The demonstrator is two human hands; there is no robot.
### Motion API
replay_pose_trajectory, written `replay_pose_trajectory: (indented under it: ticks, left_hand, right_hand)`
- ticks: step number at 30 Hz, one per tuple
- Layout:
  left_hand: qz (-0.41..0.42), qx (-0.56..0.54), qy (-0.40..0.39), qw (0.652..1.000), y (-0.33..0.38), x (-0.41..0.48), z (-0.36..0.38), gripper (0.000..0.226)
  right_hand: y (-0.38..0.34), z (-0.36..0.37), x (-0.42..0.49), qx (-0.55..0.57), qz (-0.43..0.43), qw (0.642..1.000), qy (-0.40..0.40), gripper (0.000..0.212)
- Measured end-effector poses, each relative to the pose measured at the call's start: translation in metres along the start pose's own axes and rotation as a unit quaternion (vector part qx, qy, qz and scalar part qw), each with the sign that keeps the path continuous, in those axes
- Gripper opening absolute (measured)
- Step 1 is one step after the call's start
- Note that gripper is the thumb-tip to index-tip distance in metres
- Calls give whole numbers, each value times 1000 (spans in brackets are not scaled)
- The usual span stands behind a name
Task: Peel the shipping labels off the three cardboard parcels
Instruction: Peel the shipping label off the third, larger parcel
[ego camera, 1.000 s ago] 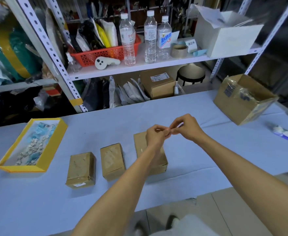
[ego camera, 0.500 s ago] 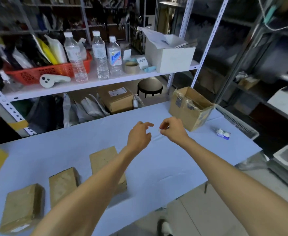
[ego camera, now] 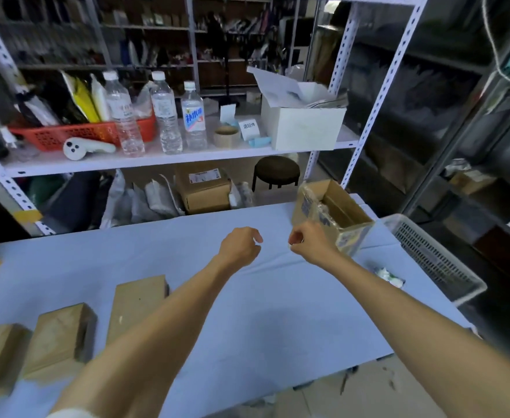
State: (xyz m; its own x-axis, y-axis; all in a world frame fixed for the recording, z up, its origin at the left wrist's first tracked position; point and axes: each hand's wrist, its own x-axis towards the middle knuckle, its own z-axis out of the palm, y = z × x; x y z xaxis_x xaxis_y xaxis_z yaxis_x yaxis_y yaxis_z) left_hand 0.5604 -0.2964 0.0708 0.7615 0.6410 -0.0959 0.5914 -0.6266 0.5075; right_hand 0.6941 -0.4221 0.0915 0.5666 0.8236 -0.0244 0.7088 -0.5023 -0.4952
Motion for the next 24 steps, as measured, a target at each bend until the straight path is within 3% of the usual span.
replay_pose_trajectory:
  ticks: [16,24]
  left_hand:
    - [-26,-18,-30,999,41,35,34,24]
    - [-60,-14,-26,998,82,69,59,27]
  right_hand:
    - [67,-34,8,-24,30,999,-9,5]
    - [124,-66,47,-2,0,1000,13,6]
